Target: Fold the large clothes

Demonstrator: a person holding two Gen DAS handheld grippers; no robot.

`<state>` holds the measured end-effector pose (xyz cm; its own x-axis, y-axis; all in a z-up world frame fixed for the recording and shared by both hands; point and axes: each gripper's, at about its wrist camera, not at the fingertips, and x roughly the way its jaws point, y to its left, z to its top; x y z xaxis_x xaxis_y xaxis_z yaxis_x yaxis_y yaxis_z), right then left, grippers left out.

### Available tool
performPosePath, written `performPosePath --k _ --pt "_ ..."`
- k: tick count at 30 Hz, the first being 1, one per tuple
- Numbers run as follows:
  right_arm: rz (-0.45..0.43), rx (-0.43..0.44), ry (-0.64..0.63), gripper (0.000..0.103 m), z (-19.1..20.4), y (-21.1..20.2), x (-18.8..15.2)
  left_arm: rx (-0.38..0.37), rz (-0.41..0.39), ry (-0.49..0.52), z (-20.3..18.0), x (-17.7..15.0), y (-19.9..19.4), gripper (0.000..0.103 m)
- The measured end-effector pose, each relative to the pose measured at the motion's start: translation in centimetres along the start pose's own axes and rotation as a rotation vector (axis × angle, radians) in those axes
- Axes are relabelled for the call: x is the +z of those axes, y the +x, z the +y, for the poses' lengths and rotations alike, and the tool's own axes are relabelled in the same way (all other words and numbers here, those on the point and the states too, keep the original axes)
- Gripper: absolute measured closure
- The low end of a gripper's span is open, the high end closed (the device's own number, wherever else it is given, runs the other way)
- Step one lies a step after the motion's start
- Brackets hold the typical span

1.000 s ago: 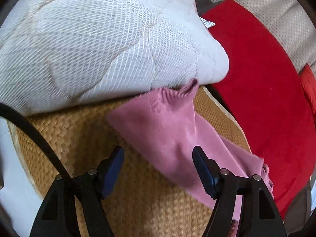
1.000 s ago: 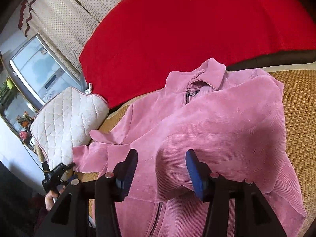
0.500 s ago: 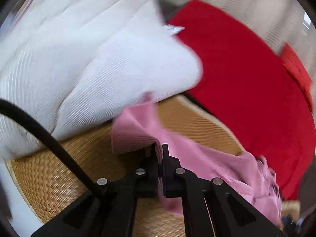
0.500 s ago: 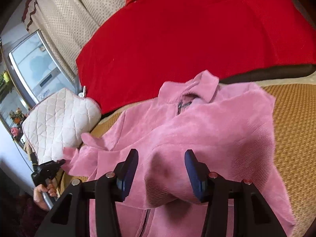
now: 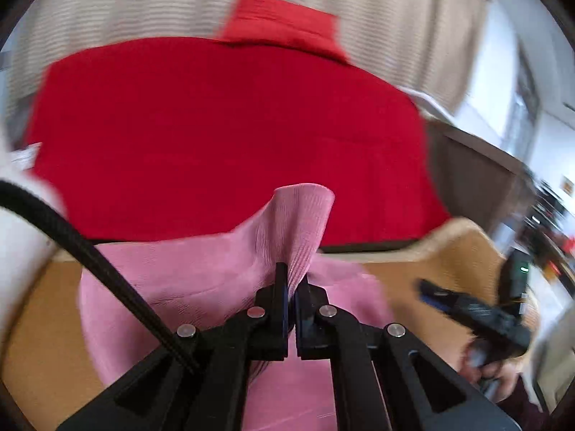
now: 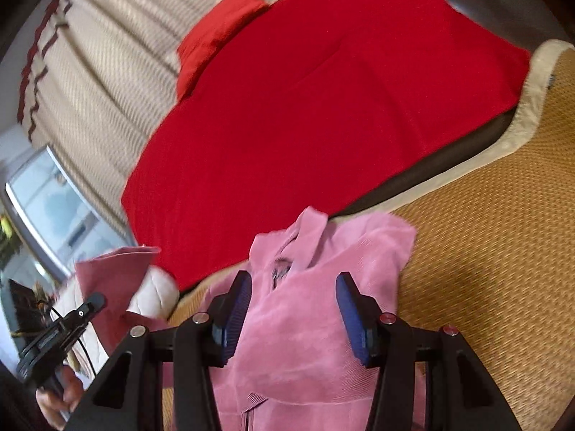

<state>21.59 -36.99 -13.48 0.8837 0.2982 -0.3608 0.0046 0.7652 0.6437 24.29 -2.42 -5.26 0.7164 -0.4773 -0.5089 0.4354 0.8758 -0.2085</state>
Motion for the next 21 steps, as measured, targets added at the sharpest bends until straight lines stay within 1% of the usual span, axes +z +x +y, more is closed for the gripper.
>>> performPosePath --k 1,2,3,4,5,6,7,8,10,13,14,15,16,19,20,21 --pt "-0.003 -0.003 0.012 0.051 -0.4 -0.1 0.2 -0.05 0.039 0.024 -2.2 -0.1 1.6 0.099" --pt "-0.001 -0.007 0.026 0.051 -0.8 -0.1 0.3 -0.087 0.07 0.03 -3.3 -0.3 2.4 0.096" --pt "0.008 -0.007 0.047 0.049 -1.3 -0.1 0.6 -0.142 0.11 0.027 -4.1 -0.6 3.2 0.086" --pt "0.023 -0.002 0.061 0.048 -1.6 0.1 0.6 -0.174 0.129 0.021 -4.9 -1.2 3.1 0.069" --pt "0.041 0.006 0.073 0.048 -1.8 0.2 0.7 -0.194 0.135 0.014 -4.7 -1.7 2.9 0.059" --pt "0.063 0.018 0.08 0.044 -2.0 0.6 0.7 -0.191 0.119 0.002 -3.9 -2.2 2.3 0.039" --pt "0.076 0.022 0.08 0.041 -1.9 0.7 0.6 -0.17 0.09 -0.017 -2.7 -2.6 1.5 0.033" --pt "0.089 0.023 0.077 0.038 -1.8 1.0 0.4 -0.143 0.069 -0.036 -1.7 -2.6 1.0 0.033" --pt "0.11 0.024 0.068 0.038 -1.5 1.6 0.2 -0.026 0.058 -0.065 1.1 -3.3 0.6 0.033" --pt "0.167 0.04 0.05 0.038 -0.7 2.9 -0.5 0.188 0.089 -0.075 5.9 -5.0 0.4 0.033" --pt "0.192 0.033 0.033 0.038 -0.3 3.5 -0.9 0.224 0.106 -0.088 7.1 -5.6 0.5 0.033" --pt "0.22 0.015 0.008 0.038 0.1 4.3 -1.4 0.258 0.137 -0.11 8.5 -6.5 0.8 0.033" --pt "0.242 -0.004 -0.009 0.038 0.5 5.0 -2.0 0.277 0.159 -0.128 9.1 -6.4 1.7 0.033" --pt "0.329 -0.064 -0.032 0.038 0.7 7.3 -3.6 0.305 0.214 -0.149 10.8 -8.2 3.0 0.033" --pt "0.364 -0.077 -0.033 0.041 0.7 8.1 -4.2 0.309 0.24 -0.15 10.9 -8.7 3.7 0.033" --pt "0.396 -0.079 -0.037 0.051 0.8 8.7 -4.8 0.307 0.261 -0.149 11.3 -9.3 3.8 0.033"
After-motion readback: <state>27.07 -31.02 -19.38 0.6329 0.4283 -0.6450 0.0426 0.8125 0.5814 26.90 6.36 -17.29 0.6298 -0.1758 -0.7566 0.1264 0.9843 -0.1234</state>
